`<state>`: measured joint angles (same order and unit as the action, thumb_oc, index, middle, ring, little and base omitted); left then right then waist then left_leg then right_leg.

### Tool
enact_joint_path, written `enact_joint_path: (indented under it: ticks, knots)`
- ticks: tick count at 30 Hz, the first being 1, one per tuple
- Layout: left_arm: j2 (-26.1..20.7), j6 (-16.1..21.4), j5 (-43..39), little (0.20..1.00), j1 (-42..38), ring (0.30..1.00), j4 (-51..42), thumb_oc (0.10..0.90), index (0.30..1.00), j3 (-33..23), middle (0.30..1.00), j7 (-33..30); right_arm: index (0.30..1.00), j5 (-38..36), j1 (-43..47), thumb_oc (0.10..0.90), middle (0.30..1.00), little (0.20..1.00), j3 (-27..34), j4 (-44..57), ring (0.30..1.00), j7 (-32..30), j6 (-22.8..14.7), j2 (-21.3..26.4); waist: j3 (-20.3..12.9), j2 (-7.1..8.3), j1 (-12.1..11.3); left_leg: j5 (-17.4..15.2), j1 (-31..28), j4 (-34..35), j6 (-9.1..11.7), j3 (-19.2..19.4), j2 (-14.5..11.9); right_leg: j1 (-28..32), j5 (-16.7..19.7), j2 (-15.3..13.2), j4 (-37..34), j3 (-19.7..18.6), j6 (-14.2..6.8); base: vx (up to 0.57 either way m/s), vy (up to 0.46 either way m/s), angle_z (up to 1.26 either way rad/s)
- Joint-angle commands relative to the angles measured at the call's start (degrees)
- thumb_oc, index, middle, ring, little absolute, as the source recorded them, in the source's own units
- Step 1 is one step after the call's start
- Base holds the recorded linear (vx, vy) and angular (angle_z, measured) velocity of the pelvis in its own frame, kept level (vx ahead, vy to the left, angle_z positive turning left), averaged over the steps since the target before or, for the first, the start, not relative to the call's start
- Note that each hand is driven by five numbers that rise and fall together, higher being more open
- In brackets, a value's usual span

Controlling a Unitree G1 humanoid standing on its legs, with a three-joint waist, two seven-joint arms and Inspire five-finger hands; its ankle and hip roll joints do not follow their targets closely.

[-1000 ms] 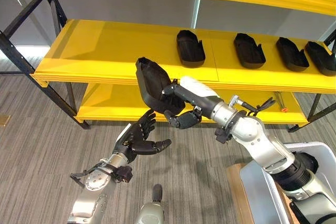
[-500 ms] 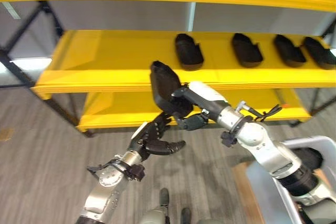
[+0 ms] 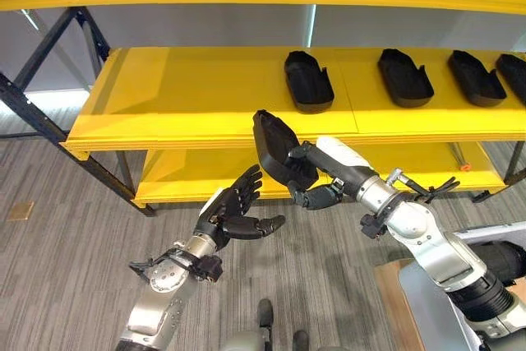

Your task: Move parts from the plastic box to the shelf.

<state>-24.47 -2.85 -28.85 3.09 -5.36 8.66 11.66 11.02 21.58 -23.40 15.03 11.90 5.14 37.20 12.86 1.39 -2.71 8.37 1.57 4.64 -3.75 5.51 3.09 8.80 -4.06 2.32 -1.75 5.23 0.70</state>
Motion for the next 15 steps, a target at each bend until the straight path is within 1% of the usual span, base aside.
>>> enact_joint_path:
  ticks: [1,3,4,6,7,8,9,10,11,12,13,15]
  knots:
    - [0.3,3.6,0.5,1.0,-2.2,1.0,-5.3,0.9,1.0,-0.8,1.0,0.6,0.3,-2.6,9.3,0.4,0.3,0.3,3.4,4.0,0.3,-8.7,-4.6,-2.7,-6.9,1.15,0.0,-8.2,-7.1,0.4,2.6,-0.1,-1.4,-4.5,8.5,-2.0,-3.2,0.0,-4.6,0.08,-0.158,0.0]
    - [-0.5,2.9,0.8,1.0,-2.9,1.0,-5.1,0.9,1.0,-1.9,1.0,-0.4,0.3,-2.3,10.2,0.4,0.3,0.3,3.6,3.1,0.3,-10.8,-4.3,-2.8,-6.5,0.86,0.1,-8.3,-7.6,-0.5,2.6,0.5,-1.0,-3.3,8.1,-2.0,-3.2,0.7,-4.0,0.05,-0.165,-0.01]
    - [-0.7,3.3,0.8,1.0,-3.1,1.0,-4.6,0.9,1.0,-2.0,1.0,-0.6,0.3,-2.3,10.3,0.4,0.3,0.3,3.9,2.4,0.3,-10.8,-5.1,-2.8,-6.1,0.85,0.2,-9.0,-7.1,-3.0,2.6,1.0,-0.6,-3.1,8.0,-2.3,-2.8,1.0,-3.8,-0.03,-0.096,-0.01]
    - [-1.0,3.7,-0.1,1.0,-4.2,1.0,-3.8,0.9,1.0,-1.8,1.0,-1.0,0.3,-1.7,9.6,0.4,0.3,0.3,5.0,2.8,0.3,-10.8,-5.6,-2.1,-5.2,1.15,0.5,-11.5,-5.0,-9.4,2.0,2.0,-0.1,-3.7,7.3,-3.4,-0.5,1.9,-3.4,-0.09,-0.062,0.03]
    - [-1.1,4.6,0.3,1.0,-5.8,1.0,-3.2,0.9,1.0,-1.4,1.0,-1.8,0.3,-0.5,9.1,0.4,0.3,0.3,5.3,2.7,0.3,-11.5,-5.9,-1.7,-4.0,1.48,0.6,-12.7,-2.5,-14.7,1.9,2.5,-0.2,-4.2,6.6,-4.5,1.8,2.8,-3.1,-0.13,-0.051,0.08]
    - [-1.0,5.2,0.1,1.0,-6.8,1.0,-2.9,0.9,1.0,-1.1,1.0,-1.8,0.3,0.0,9.4,0.4,0.3,0.3,5.3,1.7,0.3,-12.0,-6.1,-1.7,-3.4,1.55,0.7,-12.1,-1.2,-17.3,2.4,2.9,-1.4,-4.6,6.2,-4.8,3.1,3.6,-2.8,-0.12,-0.041,0.17]
    - [-0.9,5.4,-0.1,1.0,-7.2,1.0,-2.7,0.9,1.0,-1.0,1.0,-1.7,0.3,0.1,9.5,0.4,0.3,0.3,5.3,1.2,0.3,-12.2,-6.1,-1.8,-3.2,1.53,0.7,-11.7,-0.7,-18.1,2.6,3.0,-2.0,-4.7,6.0,-4.8,3.5,3.9,-2.6,-0.07,0.007,0.31]
    - [-0.3,5.5,-0.8,1.0,-8.0,1.0,-2.6,0.9,1.0,-0.8,1.0,-1.6,0.3,1.1,10.3,0.4,0.3,0.3,5.0,-0.5,0.3,-13.0,-6.7,-2.5,-2.6,1.39,0.9,-9.7,0.0,-18.6,3.6,3.1,-4.4,-4.8,5.4,-4.8,4.7,4.4,-2.2,-0.02,0.065,0.46]
    - [0.3,5.7,-1.0,1.0,-8.2,1.0,-2.4,0.9,1.0,-1.0,1.0,-1.6,0.3,1.7,11.3,0.4,0.3,0.3,4.5,-2.0,0.3,-13.1,-7.0,-3.2,-2.5,1.05,1.1,-7.4,-0.2,-16.2,4.7,2.4,-7.1,-4.8,4.7,-4.9,5.5,4.6,-2.1,0.02,0.142,0.32]
    - [0.6,5.7,-0.9,1.0,-8.2,1.0,-2.3,0.9,1.0,-1.1,1.0,-1.8,0.3,1.8,11.8,0.4,0.3,0.3,4.2,-2.5,0.3,-12.9,-7.1,-3.3,-2.6,0.78,1.2,-5.8,-0.8,-14.0,5.4,1.7,-8.6,-4.6,4.3,-5.0,5.7,4.6,-2.2,0.08,0.229,0.18]
    - [0.7,5.7,-0.8,1.0,-8.0,1.0,-2.2,0.9,1.0,-1.2,1.0,-2.1,0.3,1.2,12.3,0.4,0.3,0.3,4.0,-2.7,0.3,-12.4,-6.9,-3.1,-2.8,0.32,1.3,-3.2,-1.6,-10.5,6.5,0.8,-10.9,-4.4,3.6,-5.2,5.9,4.5,-2.3,0.1,0.26,0.04]
    - [0.8,6.1,-1.3,1.0,-7.8,1.0,-1.6,0.9,1.0,-1.6,1.0,-2.2,0.3,-0.8,12.9,0.4,0.3,0.3,4.0,-2.1,0.3,-11.4,-5.8,-2.0,-3.0,-0.33,1.6,1.8,-2.3,-5.6,8.4,0.2,-14.7,-3.6,2.5,-5.6,6.0,4.7,-2.3,0.11,0.321,0.07]
